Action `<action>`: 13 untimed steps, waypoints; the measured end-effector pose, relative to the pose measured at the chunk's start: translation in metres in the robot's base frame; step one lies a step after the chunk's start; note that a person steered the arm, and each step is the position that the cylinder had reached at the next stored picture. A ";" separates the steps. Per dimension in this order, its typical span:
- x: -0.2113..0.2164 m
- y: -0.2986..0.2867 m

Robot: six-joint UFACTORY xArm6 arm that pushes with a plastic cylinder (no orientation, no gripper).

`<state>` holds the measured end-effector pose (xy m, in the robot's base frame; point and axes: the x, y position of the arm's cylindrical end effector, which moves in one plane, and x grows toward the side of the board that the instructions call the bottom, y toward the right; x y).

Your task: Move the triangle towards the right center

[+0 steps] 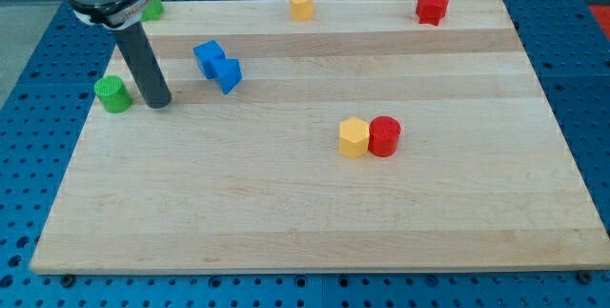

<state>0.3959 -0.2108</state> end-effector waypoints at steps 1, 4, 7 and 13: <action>-0.027 0.011; -0.029 0.196; -0.064 0.124; -0.074 0.195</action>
<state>0.3214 -0.0162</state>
